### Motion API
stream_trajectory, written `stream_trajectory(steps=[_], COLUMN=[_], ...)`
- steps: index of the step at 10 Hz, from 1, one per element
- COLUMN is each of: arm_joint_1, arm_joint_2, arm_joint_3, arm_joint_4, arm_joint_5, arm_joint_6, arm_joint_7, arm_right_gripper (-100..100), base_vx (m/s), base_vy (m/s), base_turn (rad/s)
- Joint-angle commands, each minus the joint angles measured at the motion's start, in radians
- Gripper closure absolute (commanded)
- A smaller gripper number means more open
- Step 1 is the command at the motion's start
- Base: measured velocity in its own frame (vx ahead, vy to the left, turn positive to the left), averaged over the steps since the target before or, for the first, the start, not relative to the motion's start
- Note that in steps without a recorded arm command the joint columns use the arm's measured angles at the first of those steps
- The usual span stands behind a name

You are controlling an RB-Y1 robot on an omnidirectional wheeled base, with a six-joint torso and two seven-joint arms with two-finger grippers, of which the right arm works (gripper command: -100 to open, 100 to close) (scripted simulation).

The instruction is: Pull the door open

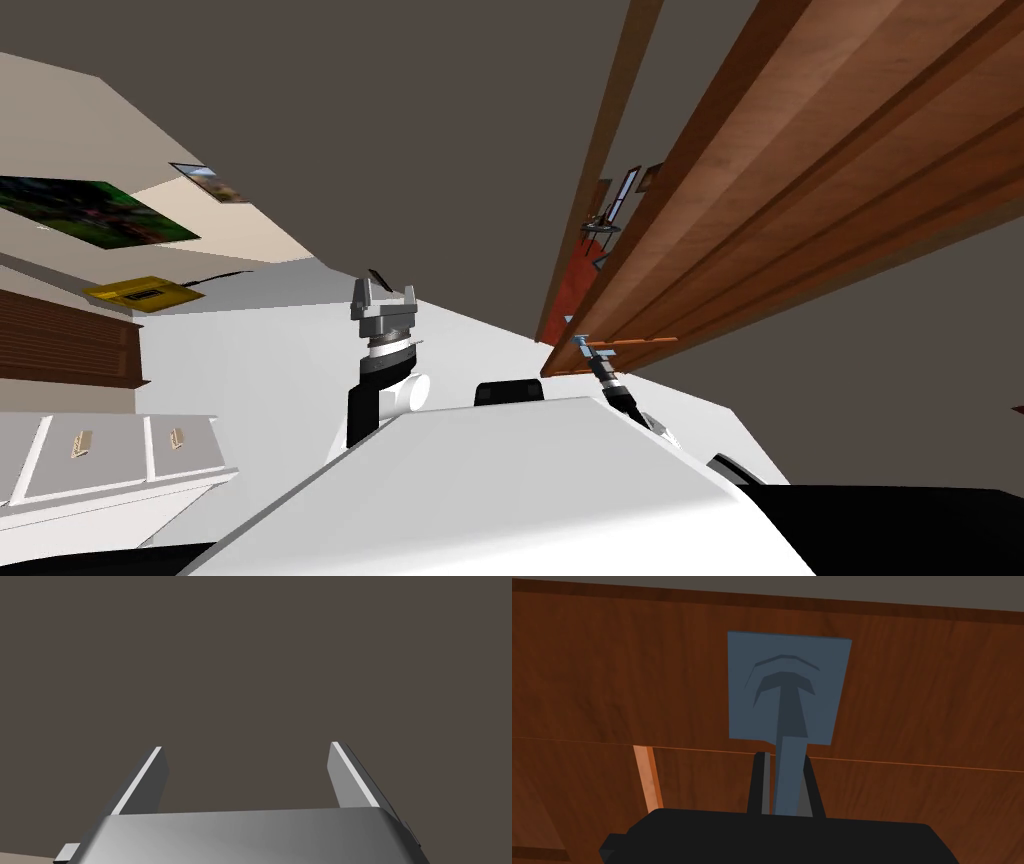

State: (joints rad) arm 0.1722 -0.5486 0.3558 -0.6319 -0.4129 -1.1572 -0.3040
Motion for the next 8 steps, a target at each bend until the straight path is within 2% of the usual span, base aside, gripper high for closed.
stream_trajectory(steps=[1,2,3,8], arm_joint_1=[0.011,0.004,-0.004,-0.036], arm_joint_2=[-0.008,-0.005,0.009,0.049], arm_joint_3=[0.014,0.009,-0.017,-0.102], arm_joint_4=[0.008,0.009,0.011,0.009], arm_joint_5=[0.0,0.0,0.029,0.116], arm_joint_6=[-0.028,-0.017,-0.003,0.045], arm_joint_7=[-0.011,-0.006,-0.011,-0.022], arm_right_gripper=[100,100,100,100], base_vx=[-0.155,-0.058,-0.155,-0.244], base_vy=[-0.045,-0.017,-0.025,-0.08], base_turn=[0.094,0.014,0.168,0.17])
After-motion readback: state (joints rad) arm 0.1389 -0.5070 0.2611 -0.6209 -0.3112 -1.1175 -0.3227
